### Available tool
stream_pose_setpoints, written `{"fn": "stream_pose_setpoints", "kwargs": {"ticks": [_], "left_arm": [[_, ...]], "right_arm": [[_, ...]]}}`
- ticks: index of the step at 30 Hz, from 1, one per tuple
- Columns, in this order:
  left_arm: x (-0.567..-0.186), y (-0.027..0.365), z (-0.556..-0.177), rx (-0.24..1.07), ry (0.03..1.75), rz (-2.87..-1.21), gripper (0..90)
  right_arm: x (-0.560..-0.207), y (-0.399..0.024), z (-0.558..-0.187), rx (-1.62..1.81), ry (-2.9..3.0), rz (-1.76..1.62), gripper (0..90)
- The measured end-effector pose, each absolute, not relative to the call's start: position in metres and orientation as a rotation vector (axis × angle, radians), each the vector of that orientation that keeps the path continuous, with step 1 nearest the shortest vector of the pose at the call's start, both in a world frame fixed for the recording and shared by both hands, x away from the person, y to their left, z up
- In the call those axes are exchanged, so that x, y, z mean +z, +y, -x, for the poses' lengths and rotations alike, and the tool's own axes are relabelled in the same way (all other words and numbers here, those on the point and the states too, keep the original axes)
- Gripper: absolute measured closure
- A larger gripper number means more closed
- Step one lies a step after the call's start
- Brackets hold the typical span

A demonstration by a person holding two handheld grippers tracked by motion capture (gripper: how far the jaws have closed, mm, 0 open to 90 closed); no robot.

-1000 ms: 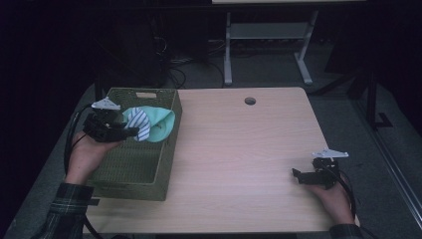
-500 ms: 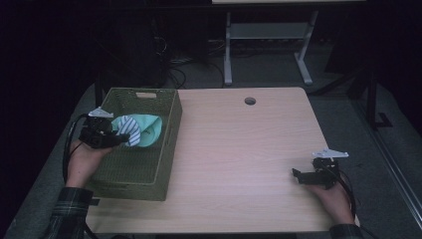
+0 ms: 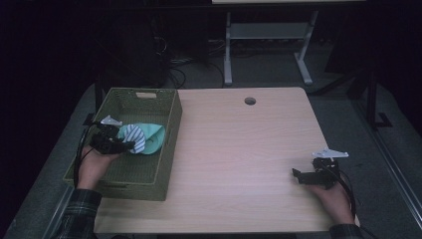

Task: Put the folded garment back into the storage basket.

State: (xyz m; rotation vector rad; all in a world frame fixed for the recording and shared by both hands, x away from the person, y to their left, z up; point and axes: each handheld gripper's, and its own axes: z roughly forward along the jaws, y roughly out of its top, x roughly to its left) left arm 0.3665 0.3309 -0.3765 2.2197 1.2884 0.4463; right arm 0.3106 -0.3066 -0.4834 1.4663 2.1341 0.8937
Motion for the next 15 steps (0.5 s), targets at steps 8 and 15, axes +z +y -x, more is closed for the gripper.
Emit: {"fn": "stream_pose_setpoints", "kwargs": {"ticks": [8,15], "left_arm": [[-0.391,0.329,-0.37,0.429,1.307,-2.242,67.7],[-0.398,0.33,-0.374,0.376,1.335,-2.26,64.9]], "right_arm": [[-0.483,-0.307,-0.311,0.895,2.134,-1.466,1.3],[-0.483,-0.307,-0.311,0.894,2.134,-1.467,1.3]]}}
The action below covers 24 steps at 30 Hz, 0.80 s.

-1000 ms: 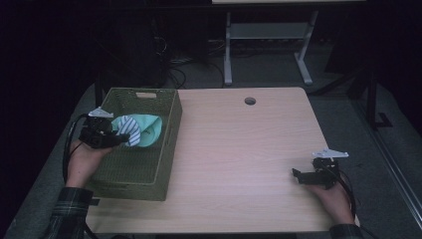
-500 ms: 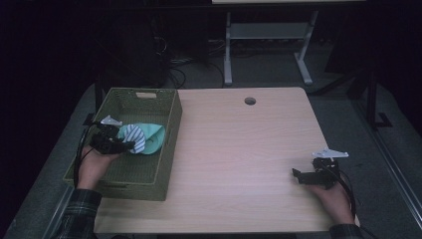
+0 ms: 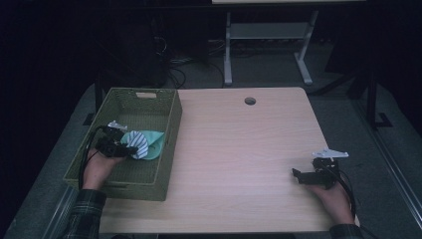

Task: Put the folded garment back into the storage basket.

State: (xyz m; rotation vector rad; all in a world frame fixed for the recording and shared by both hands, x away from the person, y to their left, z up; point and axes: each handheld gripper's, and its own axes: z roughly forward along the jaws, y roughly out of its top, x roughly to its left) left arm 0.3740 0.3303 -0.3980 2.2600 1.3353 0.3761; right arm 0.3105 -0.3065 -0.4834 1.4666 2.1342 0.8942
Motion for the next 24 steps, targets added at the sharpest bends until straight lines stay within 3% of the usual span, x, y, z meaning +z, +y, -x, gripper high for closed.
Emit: {"fn": "stream_pose_setpoints", "kwargs": {"ticks": [4,11,14,24], "left_arm": [[-0.399,0.331,-0.374,0.363,1.332,-2.26,58.4],[-0.394,0.333,-0.372,0.356,1.296,-2.214,26.0],[-0.389,0.332,-0.37,0.365,1.28,-2.212,19.2],[-0.359,0.315,-0.36,0.381,1.236,-2.122,16.6]], "right_arm": [[-0.484,-0.307,-0.311,0.895,2.134,-1.466,1.3],[-0.483,-0.307,-0.311,0.894,2.134,-1.467,1.3],[-0.483,-0.307,-0.311,0.894,2.134,-1.466,1.3],[-0.483,-0.307,-0.311,0.894,2.134,-1.466,1.3]]}}
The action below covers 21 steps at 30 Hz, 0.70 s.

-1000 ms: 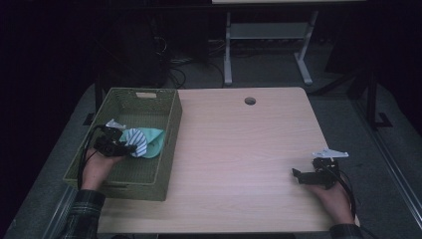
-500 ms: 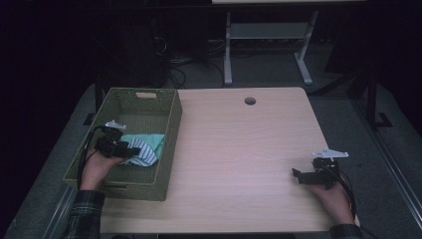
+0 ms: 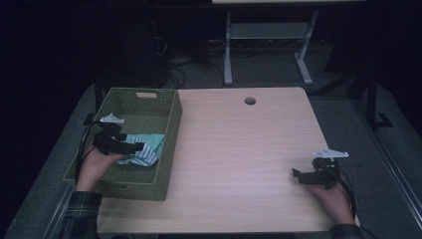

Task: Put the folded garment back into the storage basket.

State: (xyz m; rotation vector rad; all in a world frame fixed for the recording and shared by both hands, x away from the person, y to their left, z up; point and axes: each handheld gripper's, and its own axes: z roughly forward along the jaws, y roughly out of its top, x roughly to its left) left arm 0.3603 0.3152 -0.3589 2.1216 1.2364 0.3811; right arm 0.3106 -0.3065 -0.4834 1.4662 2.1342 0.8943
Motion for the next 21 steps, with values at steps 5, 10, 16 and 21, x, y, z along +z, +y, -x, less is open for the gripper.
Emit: {"fn": "stream_pose_setpoints", "kwargs": {"ticks": [5,10,16,21], "left_arm": [[-0.345,0.297,-0.356,0.387,1.188,-2.109,16.6],[-0.335,0.278,-0.353,0.372,1.111,-2.101,16.6],[-0.328,0.25,-0.352,0.354,1.04,-2.108,16.6],[-0.327,0.224,-0.354,0.331,0.991,-2.118,16.6]], "right_arm": [[-0.483,-0.306,-0.31,0.893,2.139,-1.461,1.3],[-0.483,-0.306,-0.31,0.894,2.139,-1.462,1.3],[-0.483,-0.306,-0.31,0.894,2.139,-1.462,1.3],[-0.483,-0.306,-0.31,0.894,2.138,-1.463,1.3]]}}
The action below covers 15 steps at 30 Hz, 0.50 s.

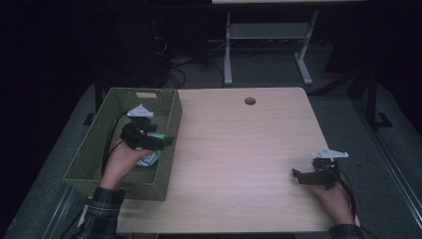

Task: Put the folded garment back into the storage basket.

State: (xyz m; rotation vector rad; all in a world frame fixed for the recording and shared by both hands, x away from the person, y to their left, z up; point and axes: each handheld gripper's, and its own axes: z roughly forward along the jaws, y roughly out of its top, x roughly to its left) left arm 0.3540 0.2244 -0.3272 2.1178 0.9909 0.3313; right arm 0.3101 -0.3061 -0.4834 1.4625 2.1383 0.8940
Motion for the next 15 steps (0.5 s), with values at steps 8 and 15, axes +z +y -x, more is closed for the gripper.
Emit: {"fn": "stream_pose_setpoints", "kwargs": {"ticks": [8,15], "left_arm": [[-0.33,0.186,-0.354,0.302,0.93,-2.134,16.6],[-0.336,0.152,-0.349,0.276,0.875,-2.156,16.6]], "right_arm": [[-0.483,-0.306,-0.31,0.894,2.139,-1.462,1.3],[-0.483,-0.306,-0.31,0.894,2.139,-1.462,1.3]]}}
